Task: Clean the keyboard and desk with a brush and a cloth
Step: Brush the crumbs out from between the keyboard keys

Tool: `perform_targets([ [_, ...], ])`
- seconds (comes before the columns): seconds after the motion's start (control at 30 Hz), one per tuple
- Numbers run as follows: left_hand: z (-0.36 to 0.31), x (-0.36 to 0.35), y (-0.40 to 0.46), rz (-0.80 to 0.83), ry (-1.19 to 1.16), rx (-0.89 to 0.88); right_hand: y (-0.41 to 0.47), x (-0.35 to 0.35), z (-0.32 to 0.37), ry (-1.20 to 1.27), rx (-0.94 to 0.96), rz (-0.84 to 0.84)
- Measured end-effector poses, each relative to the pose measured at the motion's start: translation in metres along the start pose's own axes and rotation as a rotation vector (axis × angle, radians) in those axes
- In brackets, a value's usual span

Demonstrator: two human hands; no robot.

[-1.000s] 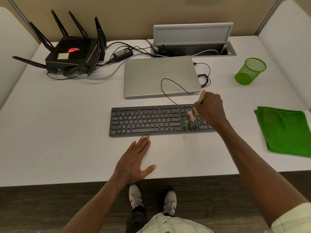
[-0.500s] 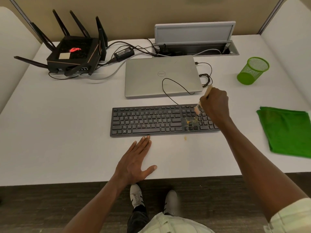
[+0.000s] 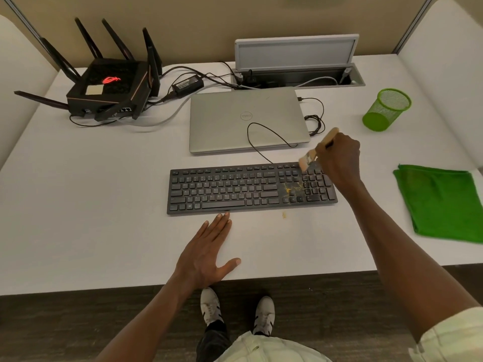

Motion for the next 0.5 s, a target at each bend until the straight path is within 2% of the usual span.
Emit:
perform_targets([
  [0.13, 0.000, -0.001, 0.001, -0.001, -0.006, -0.003, -0.009, -0.003, 0.018, 0.029, 0.129, 0.066],
  [0.2, 0.000, -0.001, 0.001, 0.001, -0.002, 0.000, -0.013, -0.008, 0.021, -0.077, 0.205, 0.121],
  [0.3, 0.000, 0.000, 0.001, 0.009, -0.001, 0.001, -0.011, -0.009, 0.012, -0.186, 0.193, 0.156],
  [0.5, -0.001, 0.001, 0.000, 0.004, 0.001, -0.001, -0.014, 0.002, 0.031, -0.013, 0.195, 0.091],
])
Point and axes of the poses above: each hand's wrist, its own y-axis towards the middle knuckle, its own x-axis out of the back of the hand, z = x × y, the point moved 7 cm from there along y, towards the middle knuckle, and after that the axes turned 3 degrees about -y, right-handed, at the moved point
